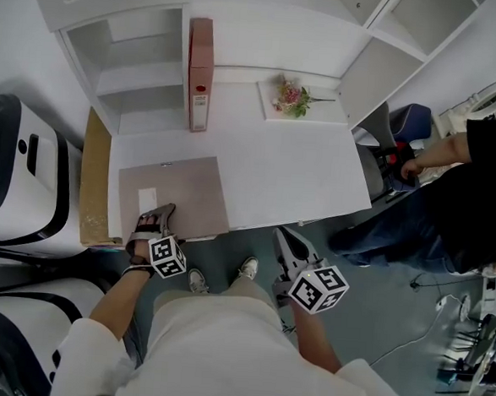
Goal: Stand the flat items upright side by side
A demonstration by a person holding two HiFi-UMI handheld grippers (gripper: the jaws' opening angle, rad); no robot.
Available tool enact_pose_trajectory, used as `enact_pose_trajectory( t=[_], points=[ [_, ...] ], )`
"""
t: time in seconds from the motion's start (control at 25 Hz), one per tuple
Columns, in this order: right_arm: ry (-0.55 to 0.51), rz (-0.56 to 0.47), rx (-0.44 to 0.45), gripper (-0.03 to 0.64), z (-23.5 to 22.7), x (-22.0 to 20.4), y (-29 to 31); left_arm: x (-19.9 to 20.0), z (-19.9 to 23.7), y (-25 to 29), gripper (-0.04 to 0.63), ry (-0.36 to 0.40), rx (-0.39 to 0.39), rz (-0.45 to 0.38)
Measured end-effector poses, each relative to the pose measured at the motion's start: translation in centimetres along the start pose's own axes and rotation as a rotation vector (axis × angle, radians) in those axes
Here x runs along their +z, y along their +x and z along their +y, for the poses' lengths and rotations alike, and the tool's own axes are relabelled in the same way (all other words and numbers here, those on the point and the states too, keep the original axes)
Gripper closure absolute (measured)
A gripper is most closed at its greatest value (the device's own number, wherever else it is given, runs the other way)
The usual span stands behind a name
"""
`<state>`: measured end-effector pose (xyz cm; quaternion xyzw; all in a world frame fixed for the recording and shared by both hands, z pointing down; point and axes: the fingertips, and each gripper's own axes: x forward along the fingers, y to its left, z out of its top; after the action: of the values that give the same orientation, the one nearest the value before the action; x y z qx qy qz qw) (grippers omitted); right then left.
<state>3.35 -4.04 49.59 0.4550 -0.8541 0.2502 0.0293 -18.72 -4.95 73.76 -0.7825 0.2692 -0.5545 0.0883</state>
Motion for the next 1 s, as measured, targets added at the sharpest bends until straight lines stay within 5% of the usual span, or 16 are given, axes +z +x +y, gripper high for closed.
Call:
enact_pose_trajectory(
  t=[0.24, 0.52, 1.0],
  points=[
    [-0.005, -0.002, 0.029, 0.615, -0.1, 0.7, 1.4, 2.8, 1.6, -1.0, 0.147, -0.146, 0.003, -0.128],
    [-0.02, -0.006, 0.044, 0.615, -1.7, 2.4, 1.8, 7.6, 2.7, -2.2, 0.198, -0.188, 0.023, -0.259],
    [-0.031, -0.024, 0.003, 0.615, -8.5, 6.7, 0.3, 22.7, 6.2, -1.8, 0.235, -0.304, 0.007, -0.578]
  ],
)
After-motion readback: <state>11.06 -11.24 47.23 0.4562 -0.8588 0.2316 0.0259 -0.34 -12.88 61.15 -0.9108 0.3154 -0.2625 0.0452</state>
